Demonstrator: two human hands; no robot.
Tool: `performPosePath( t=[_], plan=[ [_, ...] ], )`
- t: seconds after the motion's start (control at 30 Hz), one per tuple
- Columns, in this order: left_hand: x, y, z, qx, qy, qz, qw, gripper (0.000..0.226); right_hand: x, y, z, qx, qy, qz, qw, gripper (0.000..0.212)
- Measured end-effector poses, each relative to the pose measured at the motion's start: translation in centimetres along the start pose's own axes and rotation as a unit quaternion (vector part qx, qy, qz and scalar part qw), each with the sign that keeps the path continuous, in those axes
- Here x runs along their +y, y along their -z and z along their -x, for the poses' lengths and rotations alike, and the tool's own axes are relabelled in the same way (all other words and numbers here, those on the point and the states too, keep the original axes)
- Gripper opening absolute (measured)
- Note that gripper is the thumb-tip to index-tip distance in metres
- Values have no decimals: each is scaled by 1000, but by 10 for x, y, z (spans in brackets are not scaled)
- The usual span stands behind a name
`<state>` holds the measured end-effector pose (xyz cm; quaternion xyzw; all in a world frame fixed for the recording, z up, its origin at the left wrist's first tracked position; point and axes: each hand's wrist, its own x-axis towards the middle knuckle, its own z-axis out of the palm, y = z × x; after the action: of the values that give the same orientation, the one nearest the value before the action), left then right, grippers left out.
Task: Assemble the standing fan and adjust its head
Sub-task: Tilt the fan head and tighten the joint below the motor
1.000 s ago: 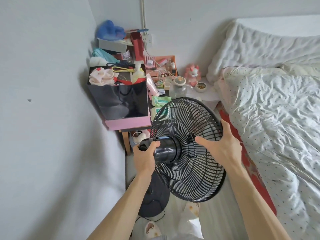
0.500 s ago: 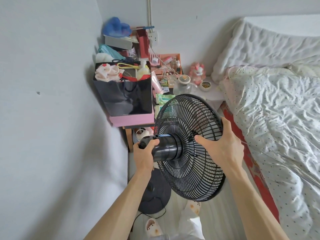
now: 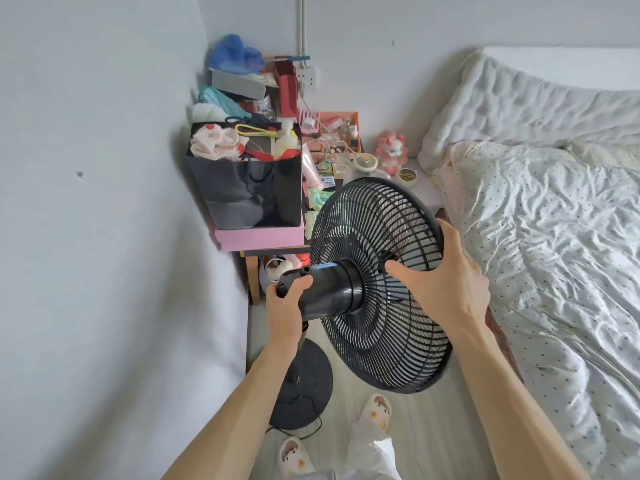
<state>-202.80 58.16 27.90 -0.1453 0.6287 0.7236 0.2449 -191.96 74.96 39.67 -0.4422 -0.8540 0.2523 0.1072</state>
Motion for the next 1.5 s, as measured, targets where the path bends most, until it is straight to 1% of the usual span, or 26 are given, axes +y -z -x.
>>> performPosePath(
  t=[0.1, 0.13, 0.2, 0.27, 0.3, 0.37, 0.4, 0.43, 0.5, 0.6, 0.67, 0.77, 0.87, 0.93, 1.03, 1.23, 1.33, 1.5],
  plan=[
    [5, 4, 2, -7, -2, -13, 1000, 37, 7, -2, -1, -27, 2, -4, 1000, 99],
    [8, 7, 2, -1, -16, -32, 999, 36, 9, -2, 0, -42, 5, -11, 999, 101],
    [15, 10, -1, 24, -83, -111, 990, 35, 12, -3, 0, -62, 14, -33, 997, 101],
    [26, 10, -3, 43, -167, -218, 961, 34, 14, -3, 0, -68, 19, -54, 996, 101],
    [32, 7, -5, 39, -189, -270, 943, 32, 14, -3, 0, -71, 20, -63, 995, 101],
    [38, 1, -10, 14, -206, -369, 906, 27, 13, -4, -2, -77, 15, -82, 994, 102],
    [37, -2, -12, 8, -209, -407, 889, 26, 12, -3, -4, -81, 9, -88, 993, 103],
    [36, -5, -13, 12, -218, -424, 879, 24, 11, -2, -7, -85, 1, -89, 992, 104],
    [33, -13, -10, 39, -234, -413, 879, 23, 9, 0, -13, -90, -12, -83, 992, 106],
    [27, -21, -9, 78, -274, -408, 867, 43, 9, 2, -19, -83, -18, -70, 994, 108],
    [24, -24, -9, 81, -278, -395, 872, 48, 9, 3, -20, -80, -14, -49, 996, 110],
    [19, -25, -9, 72, -296, -371, 877, 41, 8, 3, -19, -61, -6, -18, 998, 104],
    [15, -24, -10, 73, -274, -348, 894, 30, 4, 2, -17, -48, 5, -4, 999, 99],
    [16, -22, -11, 70, -263, -333, 903, 28, 2, 1, -17, -43, 12, 3, 999, 99],
    [18, -19, -10, 68, -255, -308, 914, 29, -3, 0, -15, -39, 26, 20, 999, 97],
    [21, -13, -12, 113, -251, -264, 924, 38, -27, -2, -15, -34, 55, 45, 997, 92],
    [22, -8, -13, 116, -261, -261, 922, 38, -32, -4, -11, -32, 54, 50, 997, 92],
    [23, -10, -12, 112, -253, -248, 928, 39, -37, -1, -3, -32, 30, 63, 997, 97]
  ],
)
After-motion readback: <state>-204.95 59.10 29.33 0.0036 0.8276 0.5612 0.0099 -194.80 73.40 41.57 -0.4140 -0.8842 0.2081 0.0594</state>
